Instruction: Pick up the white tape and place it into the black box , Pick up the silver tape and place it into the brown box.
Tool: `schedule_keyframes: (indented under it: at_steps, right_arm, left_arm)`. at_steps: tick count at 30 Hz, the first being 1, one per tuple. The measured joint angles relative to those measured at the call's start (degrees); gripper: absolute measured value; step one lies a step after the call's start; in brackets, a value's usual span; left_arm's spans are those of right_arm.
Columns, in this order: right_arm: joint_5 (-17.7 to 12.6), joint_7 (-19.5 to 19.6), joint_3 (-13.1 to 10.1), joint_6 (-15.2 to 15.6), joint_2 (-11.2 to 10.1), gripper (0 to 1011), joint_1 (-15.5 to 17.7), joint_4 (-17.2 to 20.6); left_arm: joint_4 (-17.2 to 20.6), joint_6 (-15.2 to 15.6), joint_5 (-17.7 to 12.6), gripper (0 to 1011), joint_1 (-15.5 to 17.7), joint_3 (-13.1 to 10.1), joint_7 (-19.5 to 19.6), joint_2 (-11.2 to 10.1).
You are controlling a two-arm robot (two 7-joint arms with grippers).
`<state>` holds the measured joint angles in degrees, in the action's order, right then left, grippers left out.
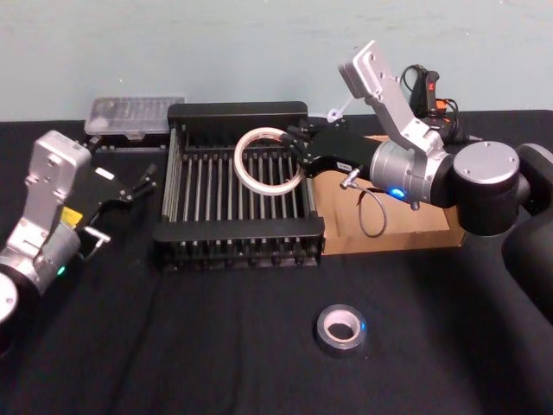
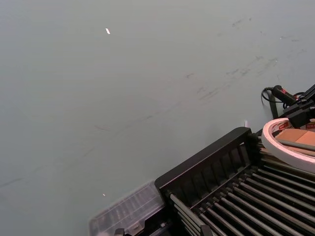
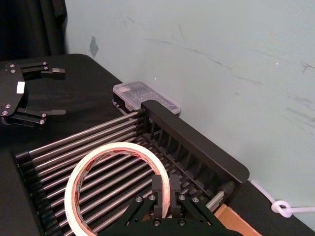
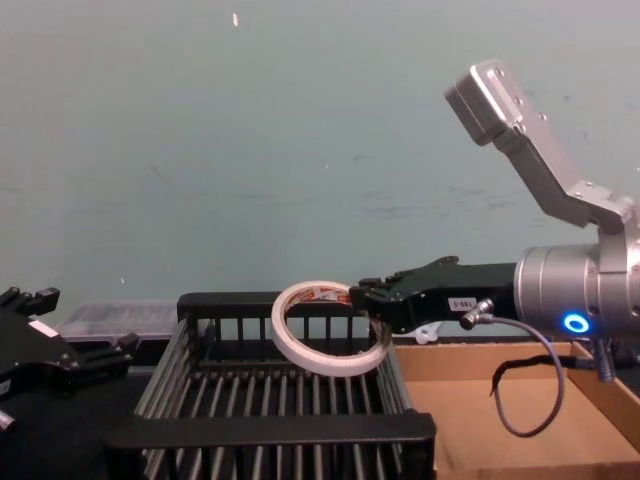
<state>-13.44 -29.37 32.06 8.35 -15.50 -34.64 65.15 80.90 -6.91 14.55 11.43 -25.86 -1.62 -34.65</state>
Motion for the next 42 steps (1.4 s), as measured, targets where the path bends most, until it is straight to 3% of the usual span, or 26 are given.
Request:
schedule_keyframes:
  at_steps: [6,15,24,36,42]
  right_arm:
    - [-0.1,0.02,-0.06,0.03,-0.07,116,0.09,0.12]
    - [-0.17,0.06,-0.11,0.08,-0.11,362,0.15,0.23]
    - [-0.24,0.09,-0.13,0.13,-0.16,691,0.2,0.3]
    - [-0.25,0.09,-0.13,0.13,-0.17,1002,0.22,0.32]
    - [-0.14,0.54,-0.51,0.16,-0.33,1002,0.7,1.19]
  left_arm:
    - [0.0,0.0,0.0,1001,0.0,0.0,0.0,0.0]
    - [0.0,0.0,0.0,1001,0.0,0.0,0.0,0.0]
    - [0.0,0.0,0.0,1002,0.0,0.0,0.0,0.0]
    - [0.0,0.0,0.0,1001,0.0,0.0,0.0,0.0]
    - [0.0,0.0,0.0,1001,0.0,0.0,0.0,0.0]
